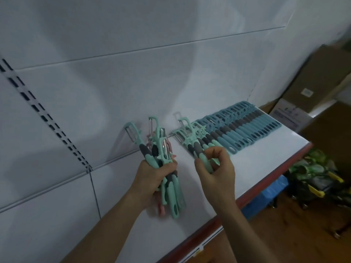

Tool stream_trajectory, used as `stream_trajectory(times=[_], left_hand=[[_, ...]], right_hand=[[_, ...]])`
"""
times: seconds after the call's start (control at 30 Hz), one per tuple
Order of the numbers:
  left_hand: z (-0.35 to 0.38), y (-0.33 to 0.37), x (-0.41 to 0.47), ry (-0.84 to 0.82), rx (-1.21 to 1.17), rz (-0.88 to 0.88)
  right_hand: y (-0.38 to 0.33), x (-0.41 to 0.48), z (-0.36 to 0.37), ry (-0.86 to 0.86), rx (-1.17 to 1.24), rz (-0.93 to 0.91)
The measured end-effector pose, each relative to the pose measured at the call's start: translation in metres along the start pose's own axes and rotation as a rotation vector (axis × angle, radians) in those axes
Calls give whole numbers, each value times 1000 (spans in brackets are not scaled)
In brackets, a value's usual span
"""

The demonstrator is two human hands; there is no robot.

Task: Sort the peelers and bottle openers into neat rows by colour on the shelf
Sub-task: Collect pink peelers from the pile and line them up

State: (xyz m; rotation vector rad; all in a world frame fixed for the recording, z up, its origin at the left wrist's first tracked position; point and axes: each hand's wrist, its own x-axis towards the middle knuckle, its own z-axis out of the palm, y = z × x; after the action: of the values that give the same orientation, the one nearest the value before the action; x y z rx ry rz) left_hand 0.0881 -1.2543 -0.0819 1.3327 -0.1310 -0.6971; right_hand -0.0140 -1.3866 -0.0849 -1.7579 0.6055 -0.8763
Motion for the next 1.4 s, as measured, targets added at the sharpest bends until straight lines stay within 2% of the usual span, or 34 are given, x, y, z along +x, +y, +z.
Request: stream_trajectory(times=[0.1, 0.23, 0.3, 0.47, 0.7, 0.77, 0.83, 0.93, 1.03, 1.1, 1.27, 1.4], left_hand=[[-8, -3, 3, -33, 69, -9], [-12, -6, 6, -119, 65, 13], [-15, -8, 5, -163, 45, 20], [-28, -13, 7, -248, 4, 15], [-33, -16, 9, -285, -24, 0], [-32, -16, 8, -286, -30, 6], [-30, -15, 8, -269, -37, 24], [-28, -16, 6, -239, -29, 42], [-28, -14, 4, -237, -37, 31], [-29, -15, 4, -238, -27, 39], [-29, -16, 4, -225, 2, 49], [-29, -16, 4, -215, 66, 38]], right_hand=[[13, 12, 4, 73, -330, -239], [35, 30, 14, -62, -596, -389], [47, 34, 18, -73, -697, -445], [59, 36, 26, -74, -815, -423], [61, 34, 27, -113, -843, -399], [50, 31, 26, -98, -778, -414], [29, 19, 25, -77, -578, -414], [-3, -8, 23, -232, -213, -192], [-2, -28, 22, -425, -108, 4], [2, -29, 18, -463, -19, 89], [-1, -30, 11, -476, 146, 222], [-3, -36, 12, -326, 248, 288]])
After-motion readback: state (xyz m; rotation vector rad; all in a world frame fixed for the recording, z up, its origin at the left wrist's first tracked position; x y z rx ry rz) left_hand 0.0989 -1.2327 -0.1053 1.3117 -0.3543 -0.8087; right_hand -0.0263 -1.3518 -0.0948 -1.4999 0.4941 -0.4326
